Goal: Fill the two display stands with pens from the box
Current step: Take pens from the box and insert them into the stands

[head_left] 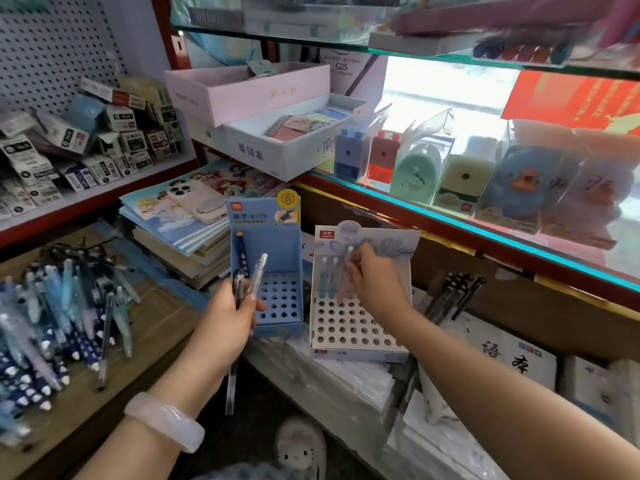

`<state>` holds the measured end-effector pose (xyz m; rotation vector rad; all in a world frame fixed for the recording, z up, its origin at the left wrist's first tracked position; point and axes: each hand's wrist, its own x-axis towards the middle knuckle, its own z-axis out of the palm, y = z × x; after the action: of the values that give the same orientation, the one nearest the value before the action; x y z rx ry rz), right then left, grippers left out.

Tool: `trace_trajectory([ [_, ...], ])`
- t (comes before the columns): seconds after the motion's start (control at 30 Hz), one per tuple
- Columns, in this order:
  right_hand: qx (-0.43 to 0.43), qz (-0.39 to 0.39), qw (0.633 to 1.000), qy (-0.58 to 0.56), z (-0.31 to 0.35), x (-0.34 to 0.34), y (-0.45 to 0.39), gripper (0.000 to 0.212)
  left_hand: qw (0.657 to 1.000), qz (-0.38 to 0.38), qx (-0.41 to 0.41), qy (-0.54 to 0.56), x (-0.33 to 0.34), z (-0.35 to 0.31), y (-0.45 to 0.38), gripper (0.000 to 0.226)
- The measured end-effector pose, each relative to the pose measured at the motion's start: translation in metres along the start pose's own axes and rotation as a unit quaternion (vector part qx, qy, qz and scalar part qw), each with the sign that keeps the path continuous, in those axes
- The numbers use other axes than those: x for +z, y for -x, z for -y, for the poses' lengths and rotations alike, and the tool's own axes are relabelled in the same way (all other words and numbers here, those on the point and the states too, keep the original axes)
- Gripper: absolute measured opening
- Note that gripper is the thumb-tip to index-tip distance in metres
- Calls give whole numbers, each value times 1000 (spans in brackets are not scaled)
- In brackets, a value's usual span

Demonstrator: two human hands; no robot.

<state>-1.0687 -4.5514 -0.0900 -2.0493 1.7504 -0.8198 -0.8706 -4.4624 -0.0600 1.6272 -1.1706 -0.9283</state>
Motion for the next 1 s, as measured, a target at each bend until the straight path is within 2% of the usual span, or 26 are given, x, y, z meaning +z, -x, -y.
trace_trajectory([
  [0.13, -17, -9, 999, 40, 0, -2, -1, 17, 1000, 6, -1, -6, 1, -1, 1, 15],
  [0.3, 2, 29, 999, 35, -13, 11, 6, 16, 1000, 20, -2, -2, 1, -2, 6, 17],
  [0.5, 42, 47, 998, 13, -18, 27, 6, 19, 990, 71, -34, 119, -4, -12, 13, 20],
  [0.67, 68, 104, 991, 58, -25, 19, 13, 18, 989, 76, -20, 121, -5, -18, 16, 21],
  [0.73, 53, 102, 993, -13, -13, 7, 20, 19, 990, 77, -15, 119, -3, -19, 16, 17],
  [0.8, 27, 118, 984, -129, 11, -10, 26, 16, 990, 81, -7, 112, 1, -21, 18, 13],
  [0.93, 3, 159, 921, -355, 55, -41, 34, 14, 992, 102, 10, 72, 13, -24, 24, 13],
  [1.0, 9, 175, 898, -404, 64, -50, 37, 11, 991, 111, 11, 74, 20, -27, 26, 12],
])
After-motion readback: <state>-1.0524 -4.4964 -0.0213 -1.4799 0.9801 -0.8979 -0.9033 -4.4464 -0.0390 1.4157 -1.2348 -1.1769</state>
